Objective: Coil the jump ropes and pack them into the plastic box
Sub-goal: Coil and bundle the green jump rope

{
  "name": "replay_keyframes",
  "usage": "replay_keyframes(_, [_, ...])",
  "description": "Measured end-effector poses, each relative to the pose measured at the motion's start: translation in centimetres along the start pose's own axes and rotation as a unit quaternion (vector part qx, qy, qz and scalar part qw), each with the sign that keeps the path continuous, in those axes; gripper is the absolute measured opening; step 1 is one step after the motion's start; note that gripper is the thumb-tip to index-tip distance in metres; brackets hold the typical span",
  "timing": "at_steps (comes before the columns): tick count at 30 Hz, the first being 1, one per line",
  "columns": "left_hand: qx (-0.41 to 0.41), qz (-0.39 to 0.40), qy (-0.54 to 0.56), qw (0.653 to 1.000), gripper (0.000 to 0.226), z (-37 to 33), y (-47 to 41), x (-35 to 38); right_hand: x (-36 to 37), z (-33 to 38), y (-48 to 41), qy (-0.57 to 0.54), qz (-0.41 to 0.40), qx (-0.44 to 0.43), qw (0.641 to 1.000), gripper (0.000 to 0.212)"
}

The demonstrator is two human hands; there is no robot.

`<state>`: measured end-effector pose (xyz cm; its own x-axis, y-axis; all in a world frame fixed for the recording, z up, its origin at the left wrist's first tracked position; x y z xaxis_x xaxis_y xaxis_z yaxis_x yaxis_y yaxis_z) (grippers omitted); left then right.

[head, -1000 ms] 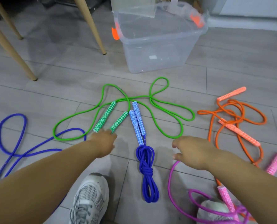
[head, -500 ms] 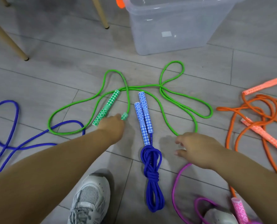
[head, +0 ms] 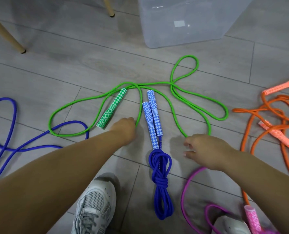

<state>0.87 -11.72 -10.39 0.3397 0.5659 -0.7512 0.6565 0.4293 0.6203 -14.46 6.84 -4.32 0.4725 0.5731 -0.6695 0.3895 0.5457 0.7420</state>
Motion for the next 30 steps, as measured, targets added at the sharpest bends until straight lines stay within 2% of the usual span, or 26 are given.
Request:
replay_keyframes(3, [-0.018,-0.027,0.058,0.998,0.034,0.6,1.5,0.1,-0.1,0.1,0.8,0.010,-0.009,-0.004,1.000,0.043])
replay_keyframes(10, [0.023,-0.080,0.136,0.987,0.019,1.6,7.3,-4.0,-0.6,0.7,4.9,0.058,-0.032,-0.025,0.997,0.041])
replay_keyframes(16, [0.096,-0.099,0.083,0.987,0.023,-0.5,14.9,-9.0,-3.2,1.7,10.7,0.107,-0.068,-0.048,0.991,0.042])
replay_keyframes(19, [0.120,-0.100,0.097,0.983,0.015,-1.7,18.8,-11.5,-5.3,2.3,14.1,0.124,-0.106,-0.057,0.985,0.044])
replay_keyframes(21, [0.133,-0.136,0.126,0.974,0.016,-2.6,21.6,-12.9,-6.6,2.6,16.5,0.126,-0.134,-0.056,0.981,0.044])
replay_keyframes(25, [0.185,-0.220,0.178,0.941,0.011,-4.8,27.4,-15.0,-8.7,3.3,21.3,0.089,-0.181,-0.052,0.978,0.043])
replay_keyframes(30, [0.257,-0.242,0.250,0.902,0.011,-8.0,33.6,-17.0,-10.4,4.7,27.9,-0.061,-0.262,-0.087,0.959,0.049])
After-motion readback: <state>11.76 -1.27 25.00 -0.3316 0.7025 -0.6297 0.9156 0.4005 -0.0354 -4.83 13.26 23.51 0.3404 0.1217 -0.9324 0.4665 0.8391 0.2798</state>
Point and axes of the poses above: each hand's wrist, its own y-axis away from the middle knuckle, its own x-axis out of the palm, z = x × y, the point moved 1 cm from there along -y, towards the middle knuckle, and after that the axes turned 10 degrees about x, right-handed, at the moved point
